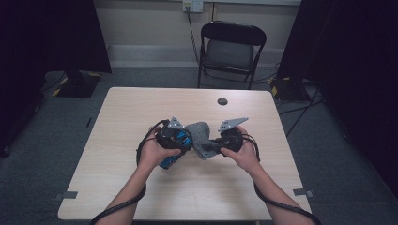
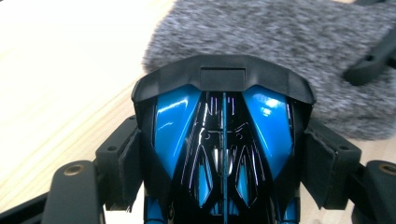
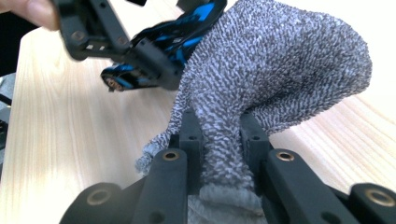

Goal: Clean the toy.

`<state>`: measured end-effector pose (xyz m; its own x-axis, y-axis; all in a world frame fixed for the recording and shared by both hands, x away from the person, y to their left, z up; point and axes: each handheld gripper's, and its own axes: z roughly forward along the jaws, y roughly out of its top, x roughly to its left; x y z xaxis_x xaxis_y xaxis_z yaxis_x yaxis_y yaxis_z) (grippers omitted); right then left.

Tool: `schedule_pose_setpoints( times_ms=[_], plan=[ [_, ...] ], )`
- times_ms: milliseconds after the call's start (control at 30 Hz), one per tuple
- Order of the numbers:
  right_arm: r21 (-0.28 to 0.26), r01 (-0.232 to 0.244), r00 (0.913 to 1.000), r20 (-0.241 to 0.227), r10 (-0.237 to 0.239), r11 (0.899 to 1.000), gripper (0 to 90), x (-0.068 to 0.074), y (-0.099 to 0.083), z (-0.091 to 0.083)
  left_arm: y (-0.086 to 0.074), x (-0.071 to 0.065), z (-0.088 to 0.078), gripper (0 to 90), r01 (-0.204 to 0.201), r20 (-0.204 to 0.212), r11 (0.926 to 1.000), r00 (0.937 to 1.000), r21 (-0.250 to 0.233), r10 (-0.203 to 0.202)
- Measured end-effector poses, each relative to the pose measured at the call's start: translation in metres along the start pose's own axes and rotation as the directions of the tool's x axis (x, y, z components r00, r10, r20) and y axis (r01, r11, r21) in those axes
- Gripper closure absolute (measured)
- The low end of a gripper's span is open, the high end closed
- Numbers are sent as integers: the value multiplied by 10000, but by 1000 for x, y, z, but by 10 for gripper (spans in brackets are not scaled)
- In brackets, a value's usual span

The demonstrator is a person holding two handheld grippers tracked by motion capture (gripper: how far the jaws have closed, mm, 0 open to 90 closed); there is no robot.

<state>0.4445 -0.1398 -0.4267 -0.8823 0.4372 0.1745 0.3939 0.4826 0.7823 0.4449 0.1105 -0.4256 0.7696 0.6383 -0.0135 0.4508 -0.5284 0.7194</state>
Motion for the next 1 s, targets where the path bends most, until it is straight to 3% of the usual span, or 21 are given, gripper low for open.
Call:
schedule_pose_setpoints(
  times_ms=[400, 567, 767, 1000],
  plan=[
    [102, 219, 9993, -311, -215, 9997, 760, 8, -4, 2, 2, 16, -8, 256, 541, -454, 9980, 9974, -339, -556],
    [183, 76, 9999, -90, -74, 9998, 760, 4, -9, 0, 6, 20, -15, 256, 569, -604, 9974, 9964, -451, -595],
    [206, -358, 9977, 575, 345, 9991, 760, -9, -14, -6, 11, 15, -18, 256, 414, -538, 9978, 9976, -520, -441],
    [99, -174, 9992, 364, 170, 9998, 760, -2, -2, 1, 19, 4, -10, 256, 334, -337, 9977, 9988, -591, -355]
  ],
)
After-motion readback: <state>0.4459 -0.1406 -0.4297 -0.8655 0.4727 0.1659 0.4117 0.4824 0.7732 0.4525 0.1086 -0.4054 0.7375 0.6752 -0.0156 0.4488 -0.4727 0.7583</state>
